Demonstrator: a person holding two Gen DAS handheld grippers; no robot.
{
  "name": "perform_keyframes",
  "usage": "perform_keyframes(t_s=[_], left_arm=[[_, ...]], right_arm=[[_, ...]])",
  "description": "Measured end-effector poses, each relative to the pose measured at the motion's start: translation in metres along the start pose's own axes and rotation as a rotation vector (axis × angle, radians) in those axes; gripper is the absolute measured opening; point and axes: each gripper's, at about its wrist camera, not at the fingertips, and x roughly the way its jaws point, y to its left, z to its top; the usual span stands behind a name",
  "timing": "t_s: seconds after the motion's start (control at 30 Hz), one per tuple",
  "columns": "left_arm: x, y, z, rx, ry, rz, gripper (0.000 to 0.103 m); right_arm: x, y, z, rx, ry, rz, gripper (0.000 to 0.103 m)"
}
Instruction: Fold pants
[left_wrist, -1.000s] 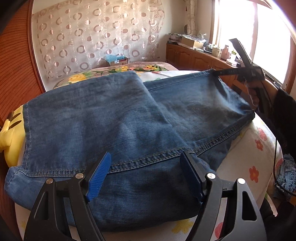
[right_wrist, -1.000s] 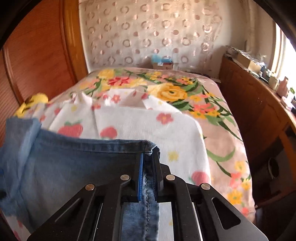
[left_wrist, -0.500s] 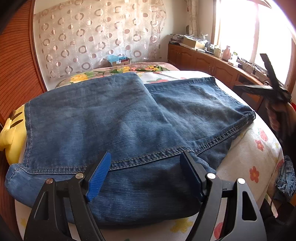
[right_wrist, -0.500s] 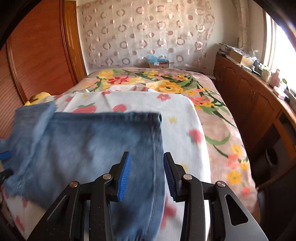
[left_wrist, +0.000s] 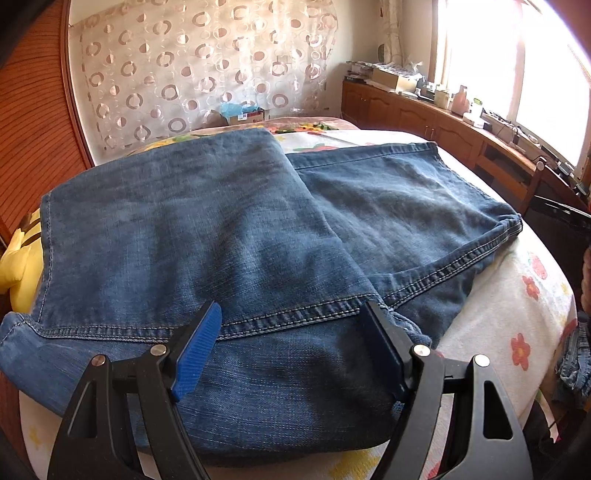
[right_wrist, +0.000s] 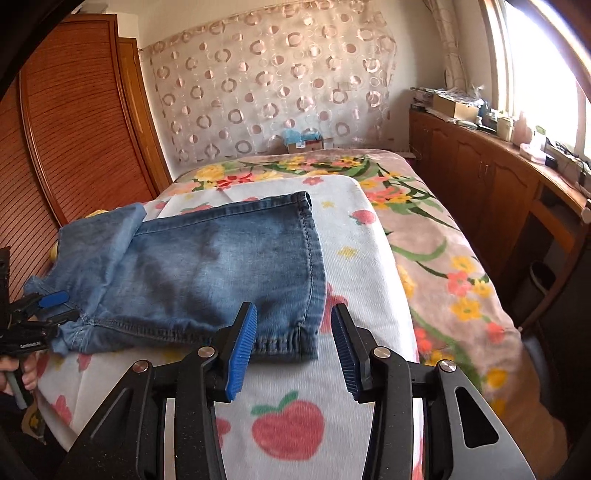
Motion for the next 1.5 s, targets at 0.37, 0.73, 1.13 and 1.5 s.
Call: perform_keyframes(t_s=[0.37, 0.73, 1.13, 1.5], left_arm=[[0.004, -0.003, -0.002, 0.009, 0.004, 0.014, 0.078], [0.006, -0.004, -0.002, 0.016, 0.005, 0.02, 0.078], [0.006, -0.004, -0.002, 0.016, 0.005, 0.02, 0.078], [0.006, -0.004, -0.002, 0.013, 0.003, 0.016, 0.078]], right_arm=[[-0.003, 0.012, -0.029, 0.066, 0.054, 0.021, 0.045], [0.012, 0.008, -0.027, 0.177, 0.09, 0.085, 0.058], [0.043, -0.004, -0.014, 0.32, 0.093, 0.082, 0.06], [0.059, 0.005, -0.008, 0.295, 0.075, 0.004, 0.038]])
